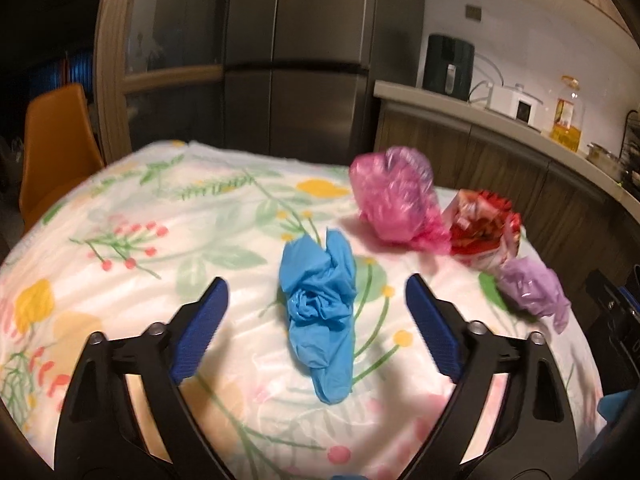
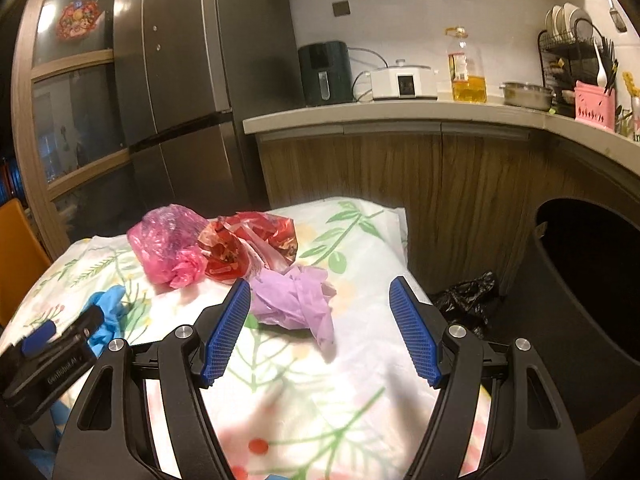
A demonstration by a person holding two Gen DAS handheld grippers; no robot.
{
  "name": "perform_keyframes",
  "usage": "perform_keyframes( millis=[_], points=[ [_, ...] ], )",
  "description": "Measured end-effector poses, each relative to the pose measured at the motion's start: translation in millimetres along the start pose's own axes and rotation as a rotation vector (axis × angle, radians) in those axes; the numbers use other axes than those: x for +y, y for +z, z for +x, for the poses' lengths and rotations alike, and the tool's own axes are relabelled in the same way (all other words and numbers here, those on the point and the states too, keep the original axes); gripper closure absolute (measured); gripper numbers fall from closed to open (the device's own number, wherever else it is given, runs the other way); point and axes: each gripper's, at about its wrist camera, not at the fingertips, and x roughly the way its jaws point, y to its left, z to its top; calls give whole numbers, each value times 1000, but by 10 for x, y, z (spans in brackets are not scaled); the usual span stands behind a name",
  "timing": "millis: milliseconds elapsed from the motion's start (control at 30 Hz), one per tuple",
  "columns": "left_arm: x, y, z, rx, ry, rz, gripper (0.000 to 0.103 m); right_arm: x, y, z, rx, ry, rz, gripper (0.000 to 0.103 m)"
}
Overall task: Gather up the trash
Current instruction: 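Grasp the blue glove with the left tool while the right tool grasps the purple glove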
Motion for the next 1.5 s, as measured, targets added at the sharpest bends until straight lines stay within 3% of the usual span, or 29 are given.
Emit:
perform_keyframes(
  millis=[133, 233, 433, 633, 800, 933, 1167, 1500],
  points=[
    [61, -27, 169, 78, -24, -29, 42, 54, 20, 145, 23, 4, -7, 32],
    [98, -57, 243, 114, -45, -49, 67, 88, 14, 281, 59, 4, -19, 32],
    [109, -75, 225, 103, -70, -65, 85, 124, -1, 491, 120, 8, -28, 35],
    [100, -63, 148, 76, -92, -67, 91, 149, -45, 652, 184, 12, -40, 46],
    [66, -61, 113, 73, -111, -52, 94, 175, -68, 658, 195, 33, -52, 74],
    [72, -56, 67, 68, -122, -52, 95, 201, -61, 594, 181, 43, -66, 86],
    [40, -42, -102, 46, -127, -35, 96, 194, -21, 348, 130, 55, -77, 93],
    [3, -30, -437, 12, -150, -41, 96, 80, 26, -165, 63, 75, -77, 94]
  ],
)
